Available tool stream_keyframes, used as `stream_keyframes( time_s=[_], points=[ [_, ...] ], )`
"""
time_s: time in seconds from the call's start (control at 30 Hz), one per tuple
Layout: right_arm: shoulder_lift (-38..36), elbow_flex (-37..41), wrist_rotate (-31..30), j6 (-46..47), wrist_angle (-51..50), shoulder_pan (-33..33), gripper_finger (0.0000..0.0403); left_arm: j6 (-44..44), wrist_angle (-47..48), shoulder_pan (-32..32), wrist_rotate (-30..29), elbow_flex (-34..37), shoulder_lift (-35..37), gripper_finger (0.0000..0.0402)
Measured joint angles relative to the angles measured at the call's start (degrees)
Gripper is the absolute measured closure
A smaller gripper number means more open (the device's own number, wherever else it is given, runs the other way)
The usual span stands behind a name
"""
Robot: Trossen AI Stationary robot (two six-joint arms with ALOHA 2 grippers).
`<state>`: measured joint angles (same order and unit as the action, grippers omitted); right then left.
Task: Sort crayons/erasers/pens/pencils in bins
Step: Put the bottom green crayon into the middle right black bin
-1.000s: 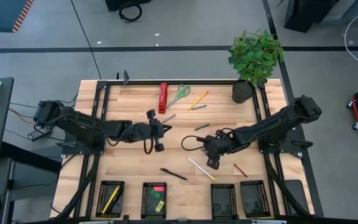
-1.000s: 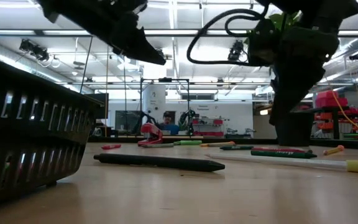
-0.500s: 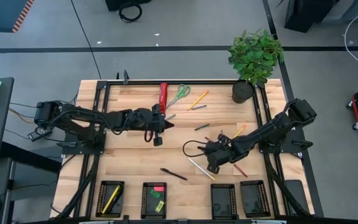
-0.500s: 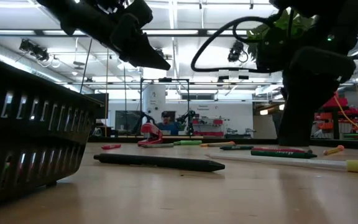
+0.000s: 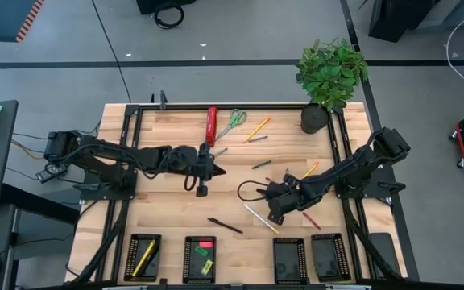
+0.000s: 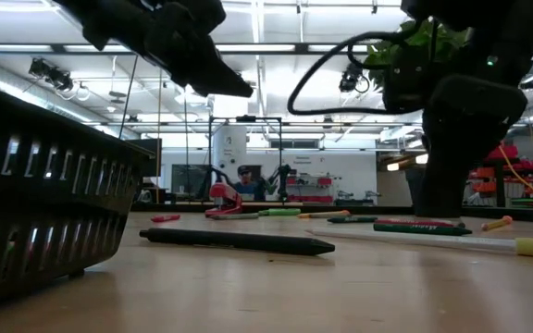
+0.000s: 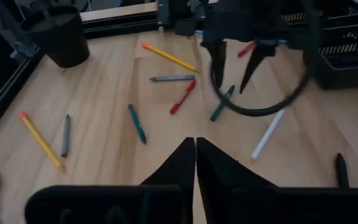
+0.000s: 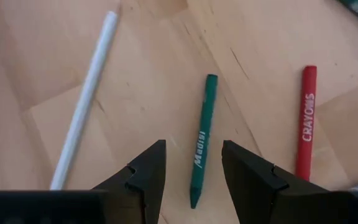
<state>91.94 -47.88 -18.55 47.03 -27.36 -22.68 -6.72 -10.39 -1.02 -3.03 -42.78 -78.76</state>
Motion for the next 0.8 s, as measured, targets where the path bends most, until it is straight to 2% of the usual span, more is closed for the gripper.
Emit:
stream_keyframes(
  time_s=[0.17,0.43,0.8],
  points=[
    [0.00,0.94,-0.14,2.41,-0.13,-0.02,0.0240,0.00,0.00,-0.87,-0.02,0.00,0.00,0.0369],
    [0.00,0.96,-0.85,4.13,0.35,0.00,0.0240,-0.02,3.86,-0.85,-0.09,0.00,-0.04,0.0386],
    [0.00,2.64,-0.96,-0.21,1.95,1.59,0.0240,0.39,5.85,-0.81,-0.11,0.00,-0.04,0.0378]
  ],
)
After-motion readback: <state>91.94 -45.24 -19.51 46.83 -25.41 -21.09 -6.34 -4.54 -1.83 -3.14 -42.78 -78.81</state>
